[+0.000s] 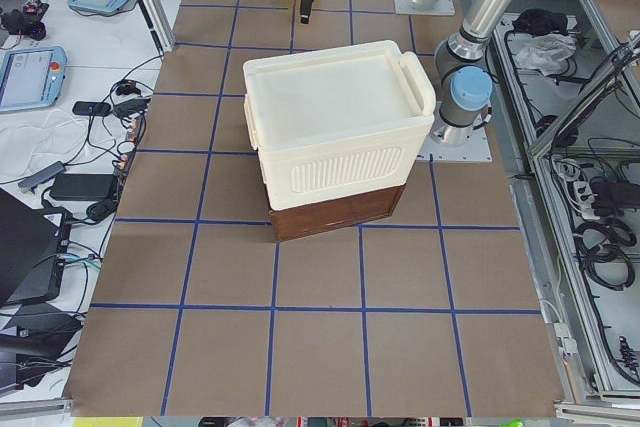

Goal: Pull drawer sideways
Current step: 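Open the left gripper and lift it away from the handle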

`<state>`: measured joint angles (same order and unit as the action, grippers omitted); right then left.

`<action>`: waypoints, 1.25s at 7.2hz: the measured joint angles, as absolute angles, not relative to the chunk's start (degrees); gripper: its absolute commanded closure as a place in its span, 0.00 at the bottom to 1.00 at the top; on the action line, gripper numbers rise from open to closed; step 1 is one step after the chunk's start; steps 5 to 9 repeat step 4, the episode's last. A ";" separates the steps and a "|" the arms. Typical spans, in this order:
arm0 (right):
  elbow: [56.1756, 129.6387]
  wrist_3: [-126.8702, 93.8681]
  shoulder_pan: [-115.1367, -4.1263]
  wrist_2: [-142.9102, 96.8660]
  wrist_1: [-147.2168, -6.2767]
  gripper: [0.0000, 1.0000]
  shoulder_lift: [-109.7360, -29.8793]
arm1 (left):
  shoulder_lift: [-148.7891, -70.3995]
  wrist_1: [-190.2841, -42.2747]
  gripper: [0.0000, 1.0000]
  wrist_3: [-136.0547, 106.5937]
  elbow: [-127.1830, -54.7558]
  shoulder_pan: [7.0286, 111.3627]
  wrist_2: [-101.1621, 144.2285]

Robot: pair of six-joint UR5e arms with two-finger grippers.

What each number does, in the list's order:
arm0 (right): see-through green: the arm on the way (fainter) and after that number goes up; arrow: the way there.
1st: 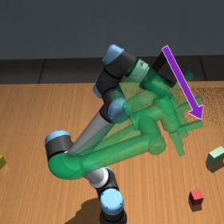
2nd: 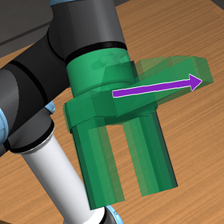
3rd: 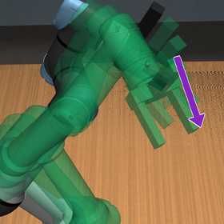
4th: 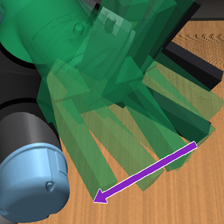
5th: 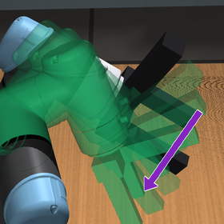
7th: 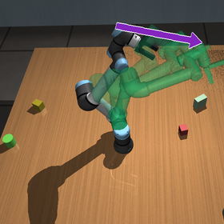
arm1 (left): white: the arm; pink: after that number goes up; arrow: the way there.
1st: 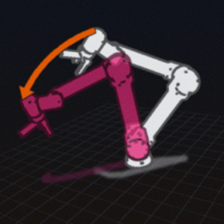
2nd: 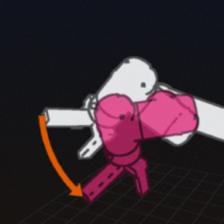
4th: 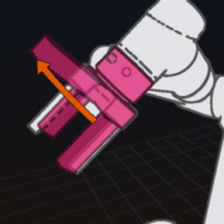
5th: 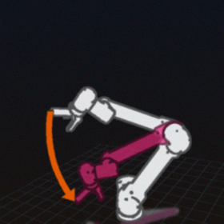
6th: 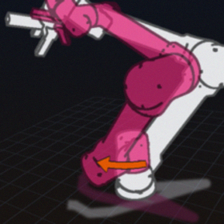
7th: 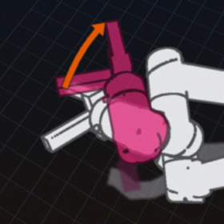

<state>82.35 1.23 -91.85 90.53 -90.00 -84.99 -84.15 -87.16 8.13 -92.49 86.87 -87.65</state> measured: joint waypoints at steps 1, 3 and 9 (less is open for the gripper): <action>82.35 1.25 -91.84 90.53 -90.00 0.00 -84.99 | -84.15 -87.02 0.00 8.29 -92.64 86.85 -87.71; 82.35 1.25 -91.85 90.53 -90.00 0.00 -84.99 | -84.14 -86.97 0.00 8.60 -92.75 86.74 -87.79; 82.36 1.24 -91.84 90.53 -90.00 0.00 -84.99 | -84.16 -86.95 0.00 8.64 -92.78 86.74 -87.80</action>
